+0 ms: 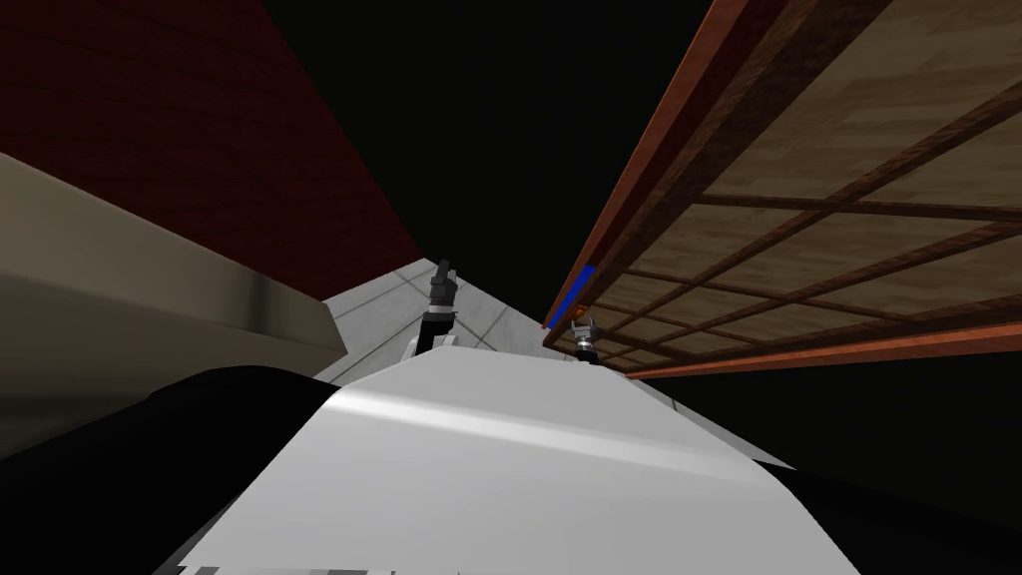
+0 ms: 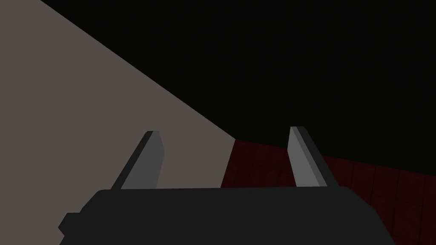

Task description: Pull the door open

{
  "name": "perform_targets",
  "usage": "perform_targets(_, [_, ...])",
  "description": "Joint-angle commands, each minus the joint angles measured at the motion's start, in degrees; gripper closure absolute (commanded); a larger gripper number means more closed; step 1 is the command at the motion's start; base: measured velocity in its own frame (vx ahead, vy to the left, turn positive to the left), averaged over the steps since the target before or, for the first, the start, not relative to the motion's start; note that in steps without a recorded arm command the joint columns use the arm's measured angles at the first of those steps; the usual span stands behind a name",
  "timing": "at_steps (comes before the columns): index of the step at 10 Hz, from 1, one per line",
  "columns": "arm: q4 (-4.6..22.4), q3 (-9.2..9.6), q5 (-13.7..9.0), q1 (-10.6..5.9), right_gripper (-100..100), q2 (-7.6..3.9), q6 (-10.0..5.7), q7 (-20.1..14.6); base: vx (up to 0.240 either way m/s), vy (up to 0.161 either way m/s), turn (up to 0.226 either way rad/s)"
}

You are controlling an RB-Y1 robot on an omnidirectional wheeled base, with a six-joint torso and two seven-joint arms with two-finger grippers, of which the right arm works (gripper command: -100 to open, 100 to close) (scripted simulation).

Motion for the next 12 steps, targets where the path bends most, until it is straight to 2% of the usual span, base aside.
perform_targets(1, [0.0,0.42,-1.1,-0.22,-100,0.31,-0.07,-2.9,-0.057,-0.022,0.041])
perform_targets(2, [0.0,0.42,-1.1,-0.22,-100,0.31,-0.07,-3.3,-0.042,-0.016,0.019])
perform_targets(4, [-0.4,1.1,-3.0,-0.41,-100,0.83,0.18,-7.0,-0.066,-0.012,0.055])
perform_targets(5, [-0.4,1.1,-3.0,-0.41,-100,0.83,0.18,-8.0,-0.056,-0.016,0.018])
perform_targets(6, [-0.7,1.45,-3.9,-0.5,-100,1.09,0.3,-10.0,-0.058,-0.026,0.028])
perform_targets(7, [-0.7,1.45,-3.9,-0.5,-100,1.09,0.3,-10.3,-0.045,-0.019,0.021])
perform_targets(9, [-1.2,2.11,-5.8,-0.69,-100,1.61,0.54,-14.0,-0.063,-0.026,0.054])
perform_targets(11, [-1.4,2.44,-6.7,-0.78,-100,1.85,0.66,-17.0,-0.064,-0.011,0.026])
perform_targets(12, [-1.4,2.44,-6.7,-0.78,-100,1.85,0.66,-17.3,-0.046,-0.008,0.016])
